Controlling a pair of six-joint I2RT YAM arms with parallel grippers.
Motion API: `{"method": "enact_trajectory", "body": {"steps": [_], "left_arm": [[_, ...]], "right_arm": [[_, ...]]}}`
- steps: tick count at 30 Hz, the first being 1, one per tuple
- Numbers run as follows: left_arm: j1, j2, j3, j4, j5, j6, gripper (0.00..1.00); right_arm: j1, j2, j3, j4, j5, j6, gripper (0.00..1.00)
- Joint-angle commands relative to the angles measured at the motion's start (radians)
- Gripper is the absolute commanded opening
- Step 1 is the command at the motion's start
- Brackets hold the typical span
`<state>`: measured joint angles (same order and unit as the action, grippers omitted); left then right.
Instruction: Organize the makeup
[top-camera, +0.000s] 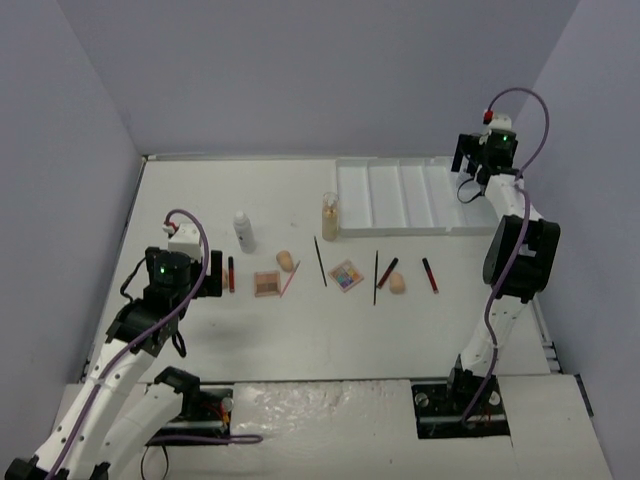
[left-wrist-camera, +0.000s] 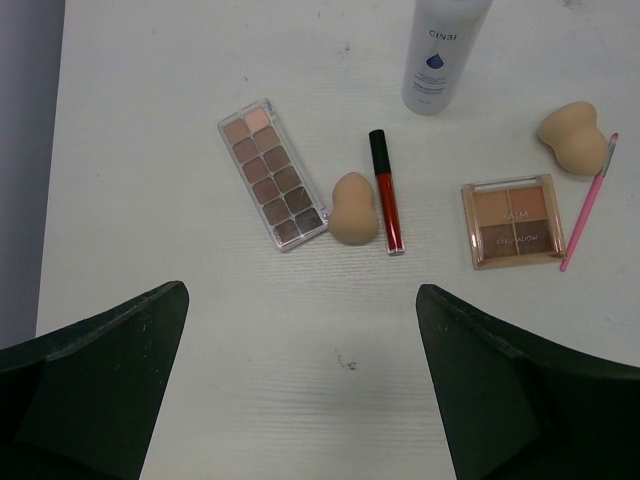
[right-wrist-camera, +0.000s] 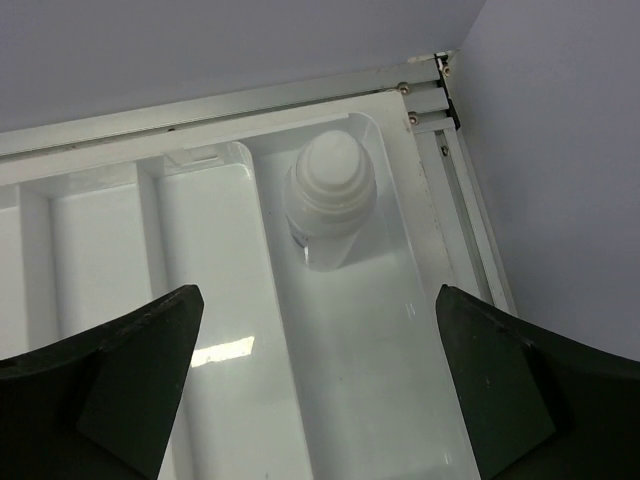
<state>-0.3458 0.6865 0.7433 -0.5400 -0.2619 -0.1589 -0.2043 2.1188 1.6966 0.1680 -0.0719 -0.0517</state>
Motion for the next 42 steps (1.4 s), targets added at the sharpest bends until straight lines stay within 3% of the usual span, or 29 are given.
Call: {"method": "enact_trajectory", "body": {"steps": [1,5,9,12,20,35,42], "left_arm": [[-0.001,-0.003,0.049,0.056,0.000,0.007,0.97],[0.001,-0.007,0.052,0.049,-0.025,-0.001,0.97],[0.001,-0.007,0.054,0.046,-0.031,-0.010,0.97],[0.001,-0.005,0.056,0.042,-0.036,-0.013,0.97],[0.001,-0.007,0.056,0.040,-0.049,-0.018,0.97],[0.001,-0.007,0.056,0.028,-0.100,-0.019,0.97],[0.001,-0.010,0.054,0.028,-0.103,-0.020,0.97]], "right_arm": [[0.003,-0.279,-0.081,0.033,-0.041,0.021,1.00],[0.048,-0.438,-0.254,0.031,-0.106,0.016,1.00],[0.247,-0.575,-0.402,0.097,-0.089,-0.004,1.00],[0.374,-0.595,-0.474,0.144,-0.114,0.015,1.00],[0.572,-0.544,-0.589,0.323,-0.214,0.052,1.00],[0.649,-0.350,-0.560,0.467,-0.316,0.104,1.00],[0.658,-0.293,-0.539,0.482,-0.319,0.089,0.95]]}}
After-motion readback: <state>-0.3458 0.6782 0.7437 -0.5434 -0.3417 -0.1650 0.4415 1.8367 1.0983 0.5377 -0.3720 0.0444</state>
